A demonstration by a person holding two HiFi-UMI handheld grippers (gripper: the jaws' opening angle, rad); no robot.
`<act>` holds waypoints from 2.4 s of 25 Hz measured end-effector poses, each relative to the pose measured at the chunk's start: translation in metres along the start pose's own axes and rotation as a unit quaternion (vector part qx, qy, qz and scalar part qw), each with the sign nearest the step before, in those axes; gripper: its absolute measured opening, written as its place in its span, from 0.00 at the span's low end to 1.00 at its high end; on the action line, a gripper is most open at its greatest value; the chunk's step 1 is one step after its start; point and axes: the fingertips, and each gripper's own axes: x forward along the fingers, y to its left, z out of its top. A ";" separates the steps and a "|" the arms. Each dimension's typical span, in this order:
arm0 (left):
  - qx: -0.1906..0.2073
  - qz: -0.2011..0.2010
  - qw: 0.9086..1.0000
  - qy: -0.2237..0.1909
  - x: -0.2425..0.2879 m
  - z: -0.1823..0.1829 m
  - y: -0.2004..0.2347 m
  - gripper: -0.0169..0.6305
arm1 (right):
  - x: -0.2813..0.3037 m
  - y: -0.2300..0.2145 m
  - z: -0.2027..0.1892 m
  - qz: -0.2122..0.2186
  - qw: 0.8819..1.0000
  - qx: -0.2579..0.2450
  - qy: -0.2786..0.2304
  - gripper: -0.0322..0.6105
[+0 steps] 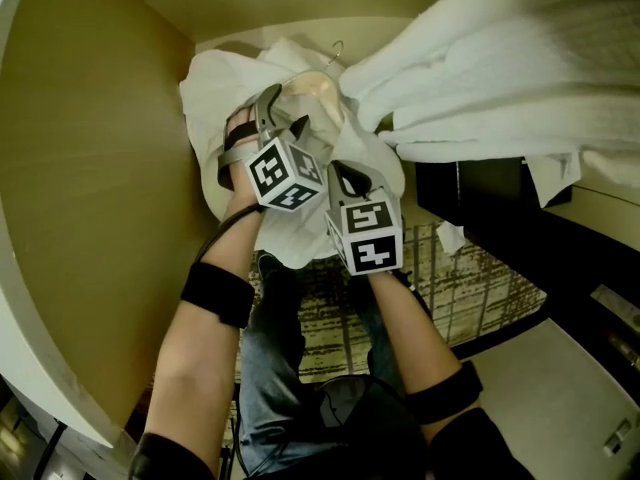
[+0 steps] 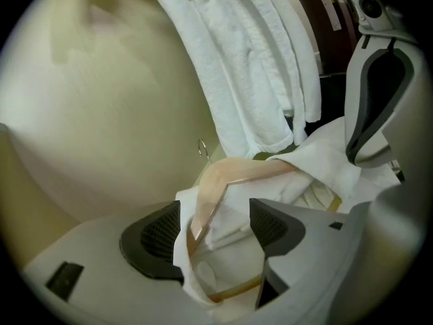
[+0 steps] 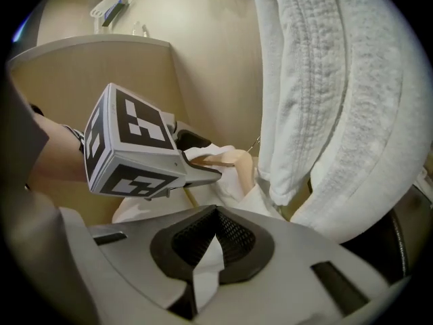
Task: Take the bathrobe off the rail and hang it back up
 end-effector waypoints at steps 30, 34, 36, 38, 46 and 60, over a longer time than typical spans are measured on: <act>-0.310 0.059 0.943 -0.108 -0.449 0.206 0.180 0.03 | -0.349 0.057 0.256 0.036 0.984 -0.070 -0.158 0.09; -0.337 0.066 0.931 -0.128 -0.495 0.221 0.190 0.03 | -0.391 0.059 0.280 0.043 0.978 -0.089 -0.185 0.09; -0.340 0.069 0.928 -0.136 -0.514 0.226 0.192 0.03 | -0.411 0.063 0.293 0.048 0.975 -0.096 -0.196 0.09; -0.341 0.073 0.926 -0.144 -0.530 0.228 0.196 0.03 | -0.426 0.063 0.301 0.046 0.972 -0.106 -0.206 0.09; -0.343 0.105 0.918 -0.171 -0.567 0.217 0.218 0.03 | -0.466 0.064 0.319 0.036 0.963 -0.124 -0.235 0.09; -0.350 0.101 0.912 -0.187 -0.576 0.213 0.210 0.03 | -0.473 0.066 0.317 0.027 0.963 -0.121 -0.239 0.09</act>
